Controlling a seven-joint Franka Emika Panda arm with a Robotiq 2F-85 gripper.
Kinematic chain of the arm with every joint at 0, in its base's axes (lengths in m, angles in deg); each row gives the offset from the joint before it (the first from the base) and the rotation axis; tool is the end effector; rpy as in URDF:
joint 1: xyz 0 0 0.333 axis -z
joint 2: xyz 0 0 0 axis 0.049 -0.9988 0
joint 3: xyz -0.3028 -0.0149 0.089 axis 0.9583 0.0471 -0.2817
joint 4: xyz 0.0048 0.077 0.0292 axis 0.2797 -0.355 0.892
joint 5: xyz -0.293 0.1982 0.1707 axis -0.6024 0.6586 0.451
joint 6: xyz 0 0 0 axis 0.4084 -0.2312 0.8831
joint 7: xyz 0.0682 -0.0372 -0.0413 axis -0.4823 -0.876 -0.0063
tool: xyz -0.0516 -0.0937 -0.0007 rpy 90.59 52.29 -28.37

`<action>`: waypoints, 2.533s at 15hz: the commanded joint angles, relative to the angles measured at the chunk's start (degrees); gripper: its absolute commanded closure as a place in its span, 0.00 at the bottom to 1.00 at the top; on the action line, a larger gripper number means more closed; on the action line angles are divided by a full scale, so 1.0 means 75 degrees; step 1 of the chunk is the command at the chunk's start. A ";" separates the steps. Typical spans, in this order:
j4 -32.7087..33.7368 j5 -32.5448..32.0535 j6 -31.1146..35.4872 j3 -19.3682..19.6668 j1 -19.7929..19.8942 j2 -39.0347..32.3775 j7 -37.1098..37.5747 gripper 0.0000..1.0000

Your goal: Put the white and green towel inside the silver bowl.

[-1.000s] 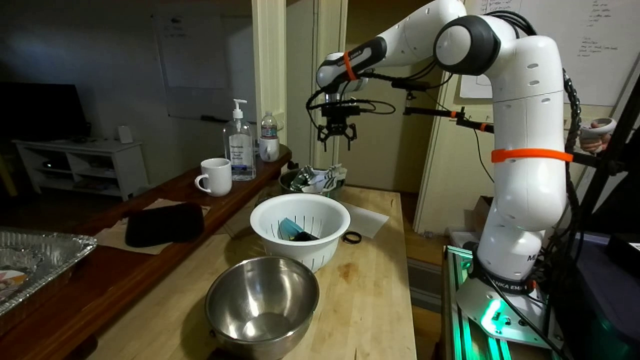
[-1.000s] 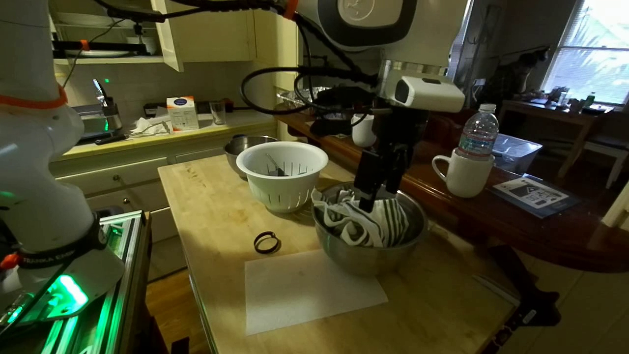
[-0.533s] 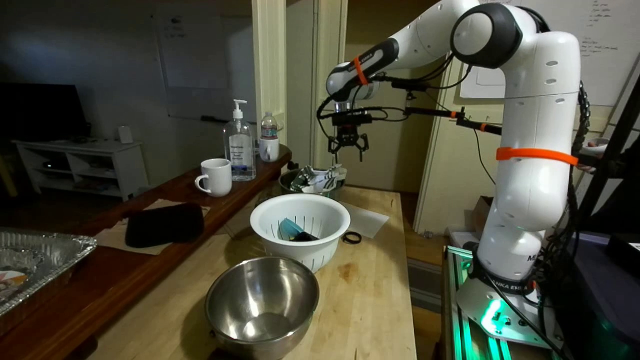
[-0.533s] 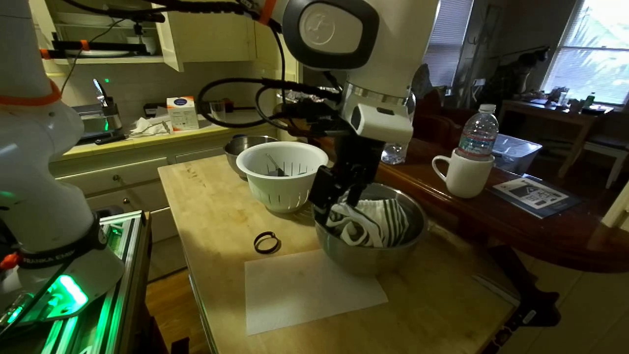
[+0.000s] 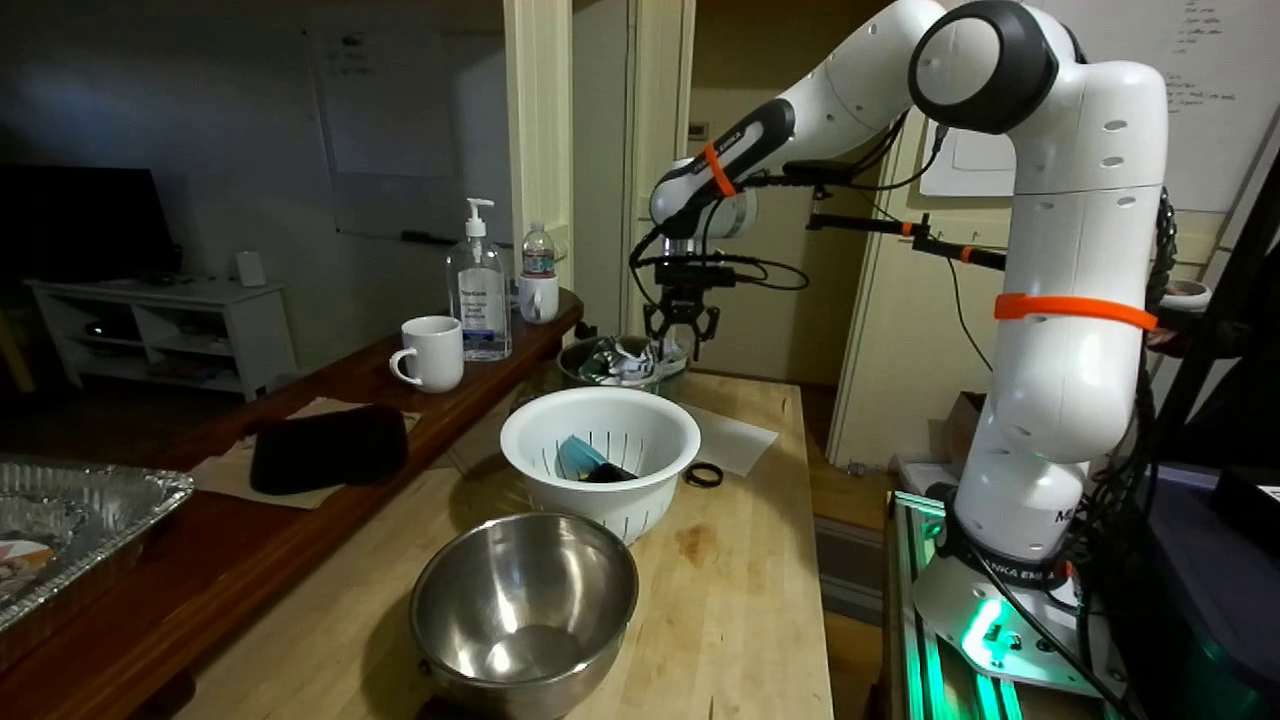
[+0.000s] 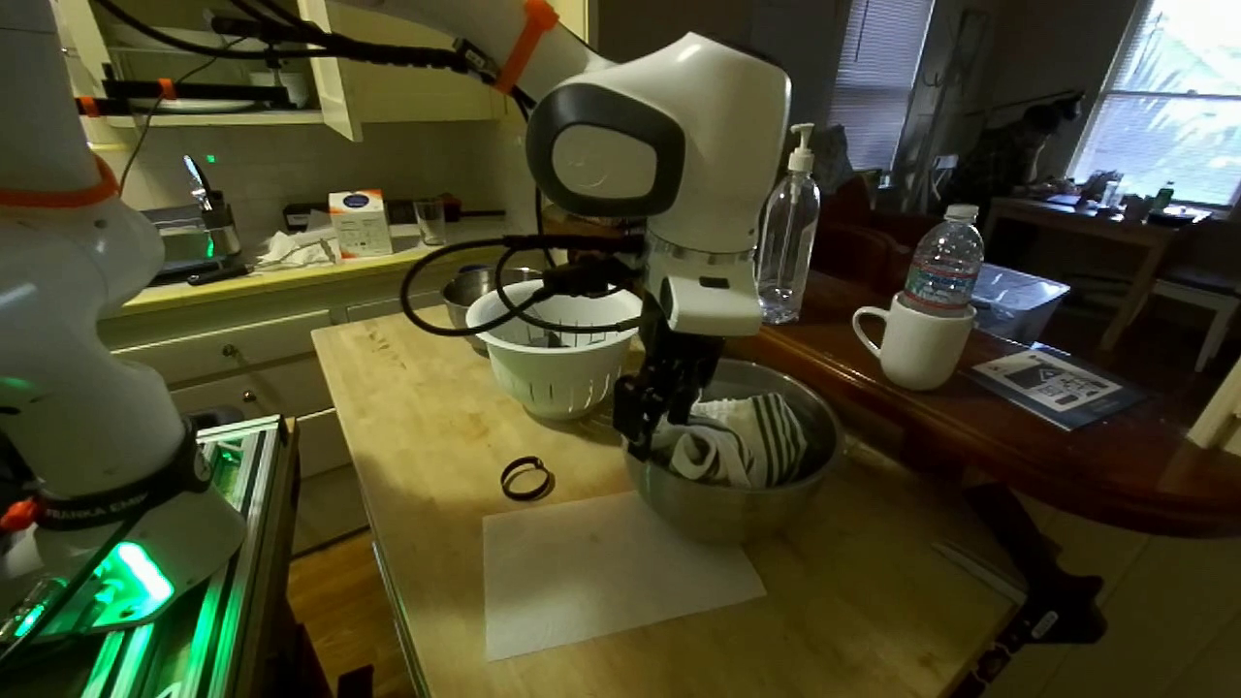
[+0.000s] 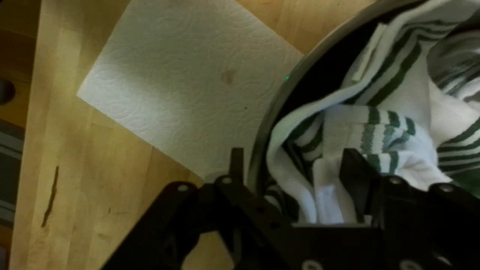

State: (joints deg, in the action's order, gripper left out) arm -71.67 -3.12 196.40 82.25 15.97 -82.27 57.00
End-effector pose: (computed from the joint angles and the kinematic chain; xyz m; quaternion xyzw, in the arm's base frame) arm 0.5034 -0.2486 0.3503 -0.8479 0.5277 0.0403 0.0308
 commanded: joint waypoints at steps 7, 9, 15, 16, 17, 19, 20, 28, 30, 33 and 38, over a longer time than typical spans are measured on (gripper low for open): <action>-0.0081 0.0606 0.0978 -0.0080 -0.0048 -0.0269 -0.0761 0.82; -0.0119 0.0677 0.1242 -0.0114 -0.0041 -0.0501 -0.1059 0.99; -0.0080 0.0814 0.1966 -0.0371 -0.0145 -0.1135 -0.1624 0.98; -0.0054 0.0801 0.2039 -0.0434 -0.0176 -0.1251 -0.1677 0.98; -0.0018 0.0775 0.2035 -0.0477 -0.0210 -0.1340 -0.1693 0.98; 0.0059 0.0701 0.1934 -0.0526 -0.0265 -0.1500 -0.1712 0.98; 0.0142 0.0642 0.1868 -0.0512 -0.0296 -0.1579 -0.1680 0.98; 0.1244 0.0460 -0.0074 -0.0202 -0.0105 -0.1161 -0.1755 0.38; 0.1755 0.0379 -0.1194 -0.0099 0.0003 -0.0925 -0.1956 0.23; 0.2642 0.0295 -0.2918 -0.0009 0.0209 -0.0685 -0.2665 0.01; 0.3051 -0.0113 -0.3635 0.0047 0.0322 -0.0428 -0.3729 0.00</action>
